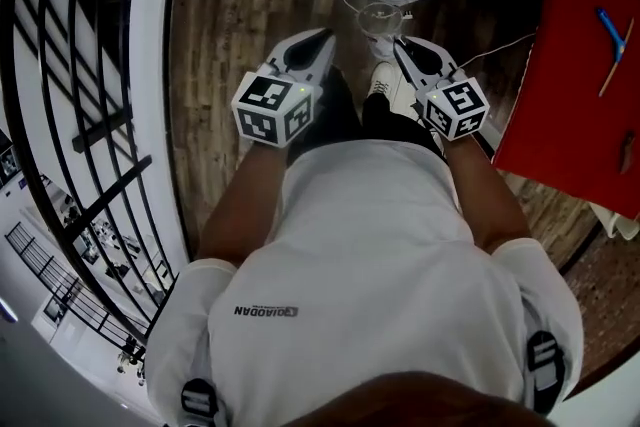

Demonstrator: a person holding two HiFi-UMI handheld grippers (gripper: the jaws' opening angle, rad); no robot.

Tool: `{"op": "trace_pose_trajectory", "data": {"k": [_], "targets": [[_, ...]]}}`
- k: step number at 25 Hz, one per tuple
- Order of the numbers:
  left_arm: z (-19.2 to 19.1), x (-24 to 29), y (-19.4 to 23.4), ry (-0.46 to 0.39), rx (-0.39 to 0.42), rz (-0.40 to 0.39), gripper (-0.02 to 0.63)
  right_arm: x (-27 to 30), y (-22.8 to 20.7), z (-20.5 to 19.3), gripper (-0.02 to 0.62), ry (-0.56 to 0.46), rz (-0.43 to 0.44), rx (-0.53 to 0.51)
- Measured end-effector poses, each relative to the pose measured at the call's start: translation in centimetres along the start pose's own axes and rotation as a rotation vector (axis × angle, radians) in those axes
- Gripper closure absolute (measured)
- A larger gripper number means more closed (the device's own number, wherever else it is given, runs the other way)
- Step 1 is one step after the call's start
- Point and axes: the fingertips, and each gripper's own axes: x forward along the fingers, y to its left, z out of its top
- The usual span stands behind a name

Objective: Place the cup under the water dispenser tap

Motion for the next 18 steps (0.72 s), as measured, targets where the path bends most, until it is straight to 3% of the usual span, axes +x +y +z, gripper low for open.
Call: {"op": "trace_pose_trajectory", "data": {"k": [12,18], "targets": [[-5.9,5.1,7.2,0.112,-0.078,-0.020,0.611,9.0,-4.8,-6.6,0.546,0.095,-0.124,0.029],[-8.3,7.3,10.0,0.129,-0.131,-0.023,0.611,13.5,-7.8,-10.3,0.546,0.130,-0.198,0.001]]}}
